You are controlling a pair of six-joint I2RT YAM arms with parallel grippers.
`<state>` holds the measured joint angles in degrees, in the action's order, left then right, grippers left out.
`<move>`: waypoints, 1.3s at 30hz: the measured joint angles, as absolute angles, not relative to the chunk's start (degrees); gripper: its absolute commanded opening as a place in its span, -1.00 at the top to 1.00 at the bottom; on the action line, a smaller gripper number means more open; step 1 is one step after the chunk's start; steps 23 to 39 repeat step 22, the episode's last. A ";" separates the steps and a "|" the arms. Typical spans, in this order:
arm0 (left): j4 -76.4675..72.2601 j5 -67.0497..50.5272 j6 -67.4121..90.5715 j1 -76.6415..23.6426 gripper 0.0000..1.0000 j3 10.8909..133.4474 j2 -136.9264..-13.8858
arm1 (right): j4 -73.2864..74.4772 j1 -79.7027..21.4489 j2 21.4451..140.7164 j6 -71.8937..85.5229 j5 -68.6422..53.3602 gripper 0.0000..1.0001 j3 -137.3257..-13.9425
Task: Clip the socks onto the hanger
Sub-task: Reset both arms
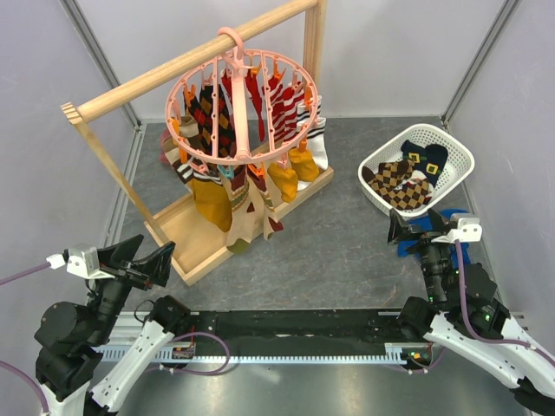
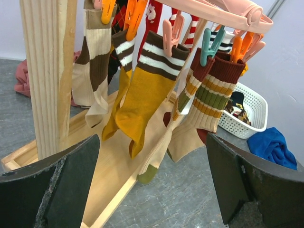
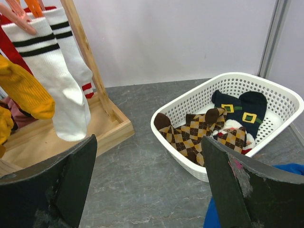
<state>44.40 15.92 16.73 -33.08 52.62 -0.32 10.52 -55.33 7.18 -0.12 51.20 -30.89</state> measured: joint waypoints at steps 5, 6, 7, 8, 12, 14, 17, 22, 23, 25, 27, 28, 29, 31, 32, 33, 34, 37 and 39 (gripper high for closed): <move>44.40 15.90 16.71 -33.08 -0.99 52.62 -0.32 | 11.49 -55.33 7.90 -0.27 51.11 -0.95 -30.89; 44.40 15.97 16.78 -33.08 -0.99 52.62 -0.32 | 11.49 -55.33 7.90 -0.27 51.11 -0.96 -30.89; 44.40 16.03 16.86 -33.08 -0.99 52.62 -0.32 | 11.51 -55.33 7.90 -0.27 51.11 -0.96 -30.89; 44.40 16.14 16.91 -33.08 -0.99 52.62 -0.32 | 11.51 -55.33 7.90 -0.27 51.11 -0.95 -30.89; 44.40 17.39 17.12 -33.08 -0.99 52.62 -0.32 | 11.51 -55.33 7.90 -0.30 51.11 -0.95 -30.89; 44.40 18.00 17.12 -33.08 -0.99 52.62 -0.32 | 11.53 -55.33 7.92 -0.32 51.13 -0.96 -30.89; 44.40 18.11 17.12 -33.08 -0.99 52.62 -0.32 | 11.53 -55.33 8.12 -0.36 51.16 -0.95 -30.89; 44.40 18.26 17.12 -33.08 -0.99 52.62 -0.32 | 11.70 -55.33 8.49 -0.45 51.16 -0.96 -30.89; 44.40 18.26 17.12 -33.08 -0.99 52.62 -0.32 | 11.70 -55.33 8.49 -0.45 51.16 -0.96 -30.89; 44.40 18.26 17.12 -33.08 -0.99 52.62 -0.32 | 11.70 -55.33 8.49 -0.45 51.16 -0.96 -30.89; 44.40 18.26 17.12 -33.08 -0.99 52.62 -0.32 | 11.70 -55.33 8.49 -0.45 51.16 -0.96 -30.89; 44.40 18.26 17.12 -33.08 -0.99 52.62 -0.32 | 11.70 -55.33 8.49 -0.45 51.16 -0.96 -30.89; 44.40 18.26 17.12 -33.08 -0.99 52.62 -0.32 | 11.70 -55.33 8.49 -0.45 51.16 -0.96 -30.89; 44.40 18.26 17.12 -33.08 -0.99 52.62 -0.32 | 11.70 -55.33 8.49 -0.45 51.16 -0.96 -30.89; 44.40 18.26 17.12 -33.08 -0.99 52.62 -0.32 | 11.70 -55.33 8.49 -0.45 51.16 -0.96 -30.89; 44.40 18.26 17.12 -33.08 -0.99 52.62 -0.32 | 11.70 -55.33 8.49 -0.45 51.16 -0.96 -30.89; 44.40 18.26 17.12 -33.08 -0.99 52.62 -0.32 | 11.70 -55.33 8.49 -0.45 51.16 -0.96 -30.89; 44.40 18.26 17.12 -33.08 -0.99 52.62 -0.32 | 11.70 -55.33 8.49 -0.45 51.16 -0.96 -30.89; 44.40 18.26 17.12 -33.08 -0.99 52.62 -0.32 | 11.70 -55.33 8.49 -0.45 51.16 -0.96 -30.89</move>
